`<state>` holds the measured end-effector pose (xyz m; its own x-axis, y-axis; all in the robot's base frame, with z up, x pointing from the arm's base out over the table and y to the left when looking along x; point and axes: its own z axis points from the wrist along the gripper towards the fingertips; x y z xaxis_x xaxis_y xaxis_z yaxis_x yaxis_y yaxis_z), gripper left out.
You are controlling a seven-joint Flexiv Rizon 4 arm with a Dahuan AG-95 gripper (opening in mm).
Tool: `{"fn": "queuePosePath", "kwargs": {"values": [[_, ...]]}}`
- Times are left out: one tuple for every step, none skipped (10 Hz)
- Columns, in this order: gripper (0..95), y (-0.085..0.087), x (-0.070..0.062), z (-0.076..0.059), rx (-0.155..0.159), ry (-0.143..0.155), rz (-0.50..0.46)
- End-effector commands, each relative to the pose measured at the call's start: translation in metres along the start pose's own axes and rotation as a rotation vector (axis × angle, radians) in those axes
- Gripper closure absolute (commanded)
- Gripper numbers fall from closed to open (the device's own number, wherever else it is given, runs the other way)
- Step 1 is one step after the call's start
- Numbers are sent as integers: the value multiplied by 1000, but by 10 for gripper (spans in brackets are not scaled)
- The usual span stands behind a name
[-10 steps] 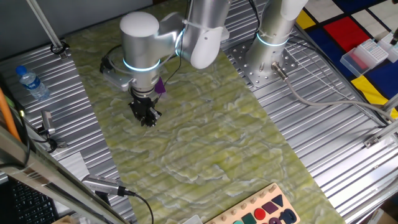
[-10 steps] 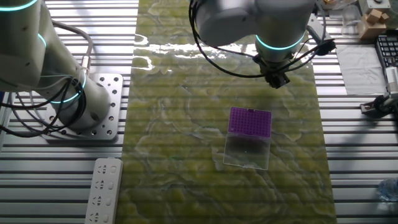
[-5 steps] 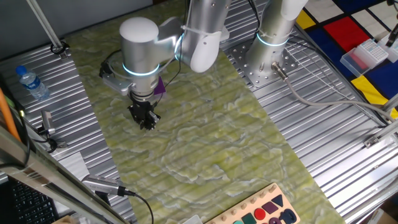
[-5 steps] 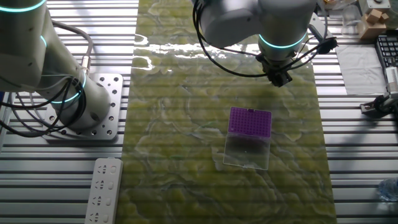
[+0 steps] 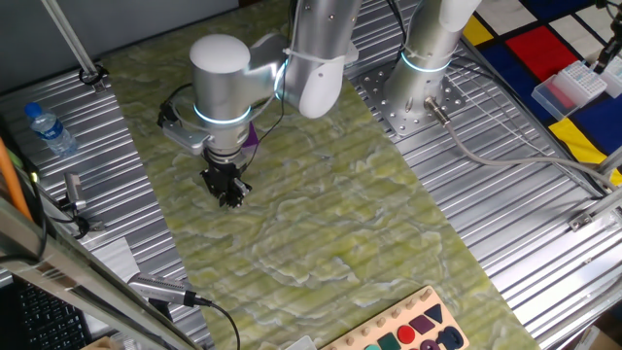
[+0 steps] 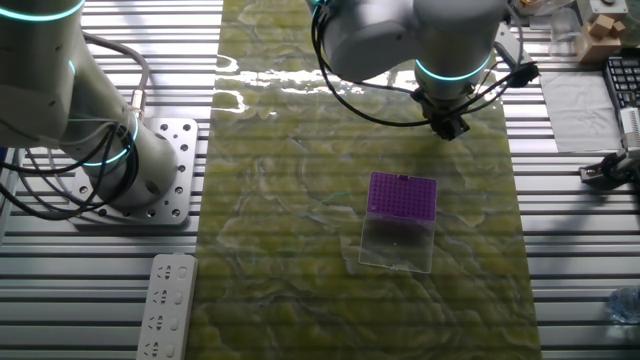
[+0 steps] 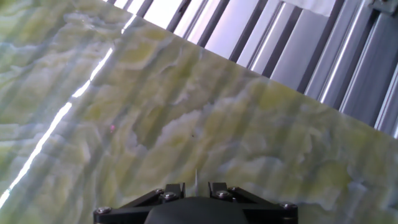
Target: Insert a small pipette tip into the holder for small pipette tips
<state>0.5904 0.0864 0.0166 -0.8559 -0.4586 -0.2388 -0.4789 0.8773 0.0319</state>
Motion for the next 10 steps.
{"fn": "queuePosePath", "kwargs": {"values": [[950,0,1,2,2,-1,-2],[950,0,1,3,3,-1,-3],[950,0,1,3,4,-1,-5],[950,0,1,3,4,-1,-4],[950,0,1,3,4,-2,-4],[950,0,1,3,5,-2,-6],[760,0,1,3,6,-3,-8],[760,0,1,3,6,-3,-8],[760,0,1,4,6,-3,-9],[760,0,1,4,6,-3,-9]]}}
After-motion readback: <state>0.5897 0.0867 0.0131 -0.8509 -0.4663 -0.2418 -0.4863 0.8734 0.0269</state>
